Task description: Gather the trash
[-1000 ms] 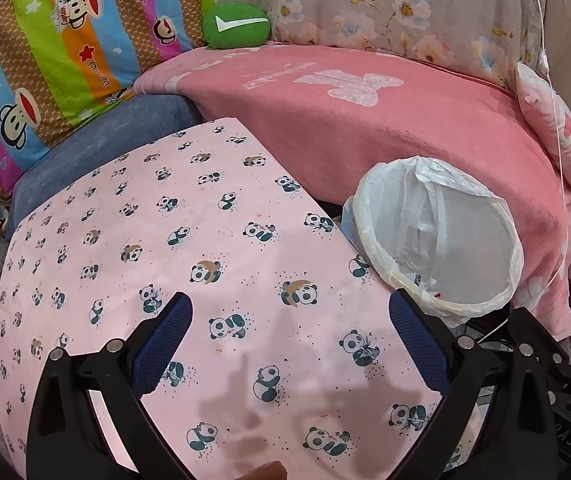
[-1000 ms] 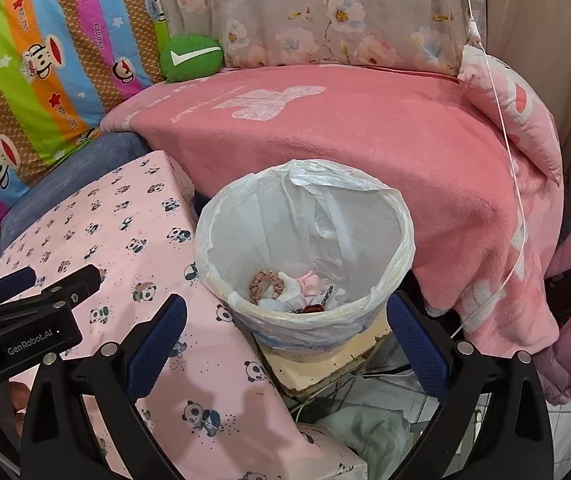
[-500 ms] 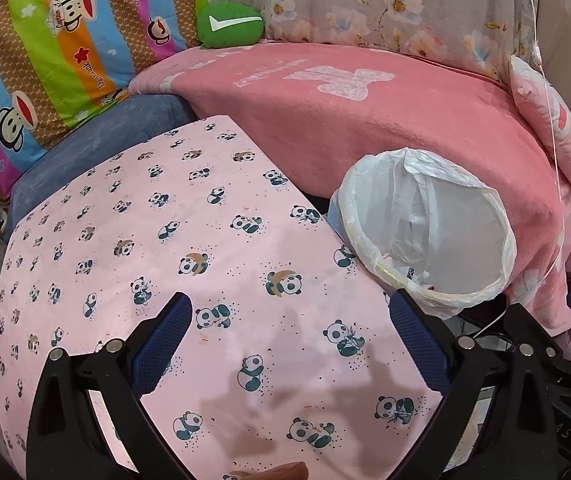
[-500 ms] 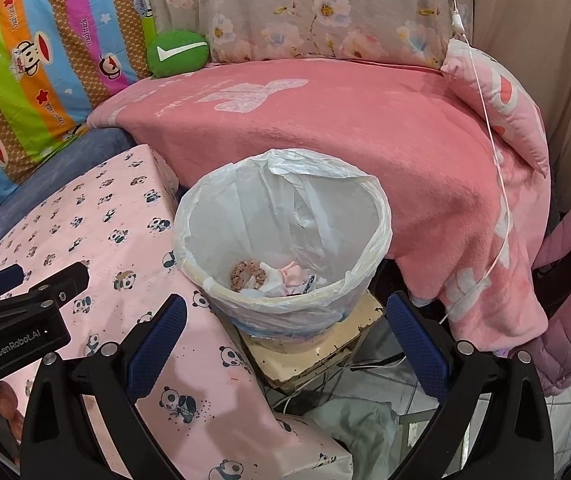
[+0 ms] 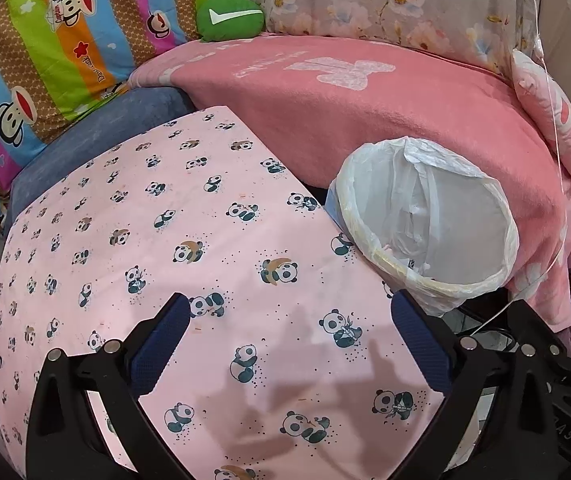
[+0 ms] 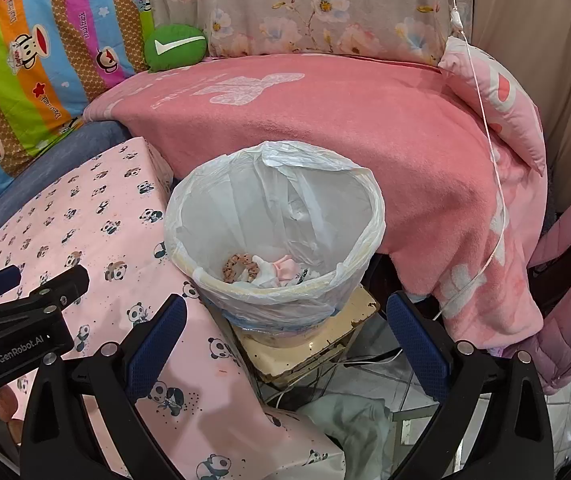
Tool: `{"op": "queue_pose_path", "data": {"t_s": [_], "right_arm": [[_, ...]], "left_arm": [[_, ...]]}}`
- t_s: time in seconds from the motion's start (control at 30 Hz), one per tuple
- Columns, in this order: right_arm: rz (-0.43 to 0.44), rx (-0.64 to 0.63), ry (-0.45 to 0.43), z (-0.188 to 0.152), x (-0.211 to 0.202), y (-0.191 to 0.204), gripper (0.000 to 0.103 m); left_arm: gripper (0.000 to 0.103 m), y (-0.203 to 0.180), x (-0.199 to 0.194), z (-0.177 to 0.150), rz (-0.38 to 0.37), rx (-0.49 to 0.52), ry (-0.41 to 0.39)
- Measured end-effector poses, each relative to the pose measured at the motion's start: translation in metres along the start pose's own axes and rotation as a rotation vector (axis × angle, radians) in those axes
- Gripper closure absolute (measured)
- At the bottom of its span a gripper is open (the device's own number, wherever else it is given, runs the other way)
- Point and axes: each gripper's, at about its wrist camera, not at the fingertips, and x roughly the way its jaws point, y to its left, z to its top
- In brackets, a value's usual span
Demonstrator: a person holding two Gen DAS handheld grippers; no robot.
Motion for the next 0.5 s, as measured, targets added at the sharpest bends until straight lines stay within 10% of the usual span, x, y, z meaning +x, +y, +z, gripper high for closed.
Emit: {"op": "queue_pose_path", "data": {"t_s": [0.5], "right_arm": [[0.001, 0.004, 0.008, -0.0008, 0.0027, -0.0036, 0.004]], "left_arm": [[0.007, -0.0052, 0.0043, 0.0001, 0.018, 0.007, 0.010]]}}
